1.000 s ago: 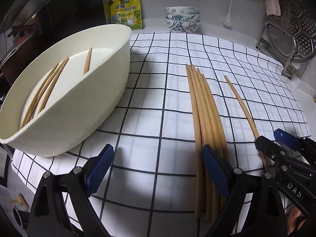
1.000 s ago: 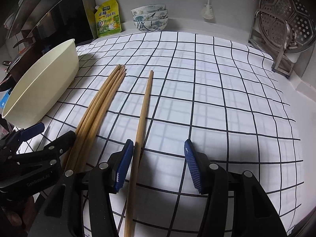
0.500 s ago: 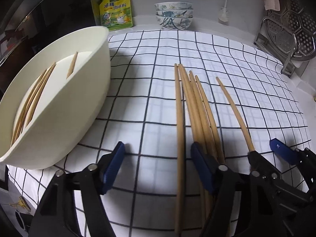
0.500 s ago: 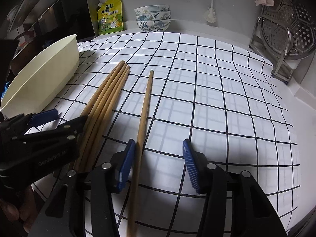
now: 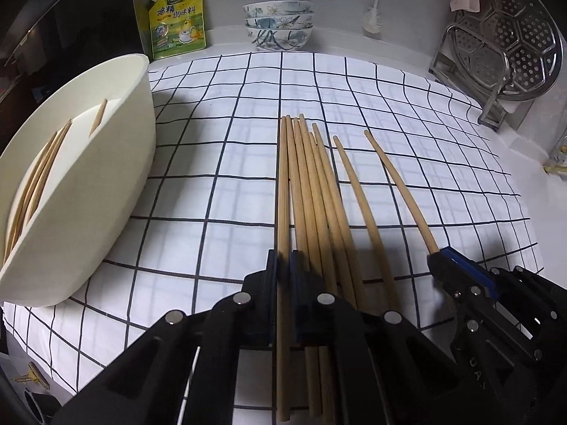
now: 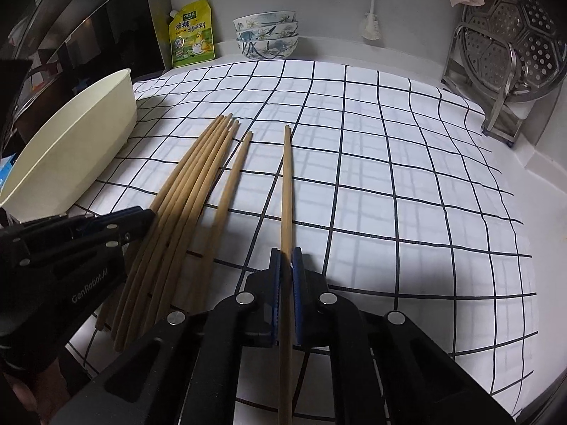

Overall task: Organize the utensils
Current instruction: 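Close the right gripper on the separated chopstick while the left gripper grasps another, then carry both chopsticks into the white basin and open both grippers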

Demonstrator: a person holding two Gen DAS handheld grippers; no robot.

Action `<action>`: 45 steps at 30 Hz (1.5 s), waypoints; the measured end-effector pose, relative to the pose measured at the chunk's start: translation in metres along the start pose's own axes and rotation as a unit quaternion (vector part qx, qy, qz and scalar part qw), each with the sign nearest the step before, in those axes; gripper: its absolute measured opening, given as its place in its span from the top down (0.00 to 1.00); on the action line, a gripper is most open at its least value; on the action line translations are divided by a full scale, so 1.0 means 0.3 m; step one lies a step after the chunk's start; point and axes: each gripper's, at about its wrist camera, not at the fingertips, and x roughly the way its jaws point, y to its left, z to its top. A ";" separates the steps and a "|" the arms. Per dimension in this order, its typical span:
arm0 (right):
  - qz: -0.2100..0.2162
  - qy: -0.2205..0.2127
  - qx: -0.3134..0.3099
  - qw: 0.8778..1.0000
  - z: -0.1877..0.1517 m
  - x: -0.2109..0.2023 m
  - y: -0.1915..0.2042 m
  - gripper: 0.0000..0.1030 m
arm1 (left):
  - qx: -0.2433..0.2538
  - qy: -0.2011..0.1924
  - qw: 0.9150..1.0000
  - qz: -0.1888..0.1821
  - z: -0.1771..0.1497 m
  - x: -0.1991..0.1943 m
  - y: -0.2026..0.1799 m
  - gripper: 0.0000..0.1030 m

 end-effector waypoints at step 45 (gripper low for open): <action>0.162 -0.059 -0.062 0.983 0.493 -0.049 0.710 0.94 | -0.143 -0.120 0.982 0.007 0.139 -0.332 0.814 0.93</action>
